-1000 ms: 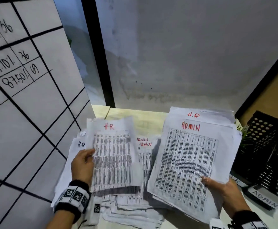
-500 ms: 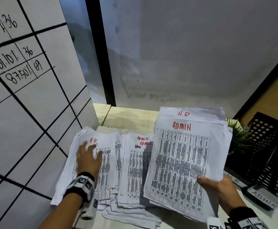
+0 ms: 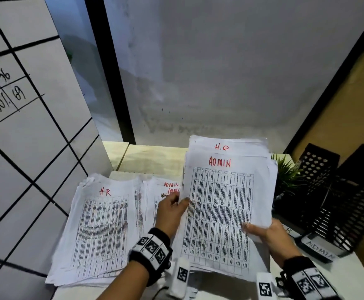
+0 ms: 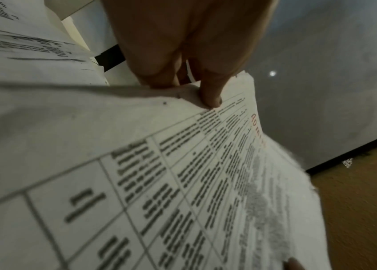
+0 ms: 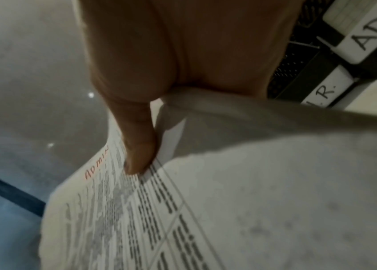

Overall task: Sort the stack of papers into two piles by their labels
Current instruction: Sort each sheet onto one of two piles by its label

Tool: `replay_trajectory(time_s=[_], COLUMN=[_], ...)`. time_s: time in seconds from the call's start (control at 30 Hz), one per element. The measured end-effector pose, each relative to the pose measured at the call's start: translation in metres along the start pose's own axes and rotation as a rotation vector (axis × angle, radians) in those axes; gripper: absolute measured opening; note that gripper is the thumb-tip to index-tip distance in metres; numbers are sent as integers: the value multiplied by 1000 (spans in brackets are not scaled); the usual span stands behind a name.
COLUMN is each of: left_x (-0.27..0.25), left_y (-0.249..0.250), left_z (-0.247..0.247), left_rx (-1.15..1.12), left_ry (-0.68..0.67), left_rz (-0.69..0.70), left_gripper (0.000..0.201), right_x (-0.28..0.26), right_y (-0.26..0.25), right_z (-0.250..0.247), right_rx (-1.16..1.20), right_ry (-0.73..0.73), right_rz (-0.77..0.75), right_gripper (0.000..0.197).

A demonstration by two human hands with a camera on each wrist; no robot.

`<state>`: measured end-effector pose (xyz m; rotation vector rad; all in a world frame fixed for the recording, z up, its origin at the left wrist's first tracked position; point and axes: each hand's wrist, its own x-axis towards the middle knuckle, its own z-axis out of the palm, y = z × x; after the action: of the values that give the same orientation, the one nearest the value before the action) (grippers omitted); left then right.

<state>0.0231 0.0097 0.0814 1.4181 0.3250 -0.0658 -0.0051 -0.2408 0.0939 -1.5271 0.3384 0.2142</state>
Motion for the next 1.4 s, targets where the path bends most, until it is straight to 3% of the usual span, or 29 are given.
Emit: replay_trajectory(time_s=[0.07,0.13,0.4,0.6,0.83,0.97,1.1,1.2,1.27,1.37,1.4], left_x=[-2,-7,-13,-18,-22,-19,-22,-23,-21,-19,-18], left_y=[2,1,-7,-14,-20,-25,-17,-9,-8,-7,-8], left_z=[0,0,-2,0,-5,-11,-9,-6,-7,-9,-9], left_rx=[-8,0,93,276,573,619,548,528,572,610,612], left_ry=[22,43,193,125,78,44,94,131,163,155,151], left_rz=[18,45,170,406,785,815,854,820,855,889,895], left_gripper=[17,15,30,38,57,69,36,15,14,23,25], right_x=[3,4,0,-3,-7,-8,-8,-8,-9,-8,-8], right_y=[6,14,20,19,17,16,15,15,13,11,11], right_z=[-1,0,2,2,0,2,3,2,4,6,6], right_rx=[-9,-50,-14,25,63,98,105,110,131,137,133], right_ry=[34,84,131,124,124,102,97,82,73,72,67], right_rz=[-5,-17,3,9,4,-6,-16,-14,-23,-54,-65], right_gripper=[40,25,19,26,28,49,39,51,55,84,74])
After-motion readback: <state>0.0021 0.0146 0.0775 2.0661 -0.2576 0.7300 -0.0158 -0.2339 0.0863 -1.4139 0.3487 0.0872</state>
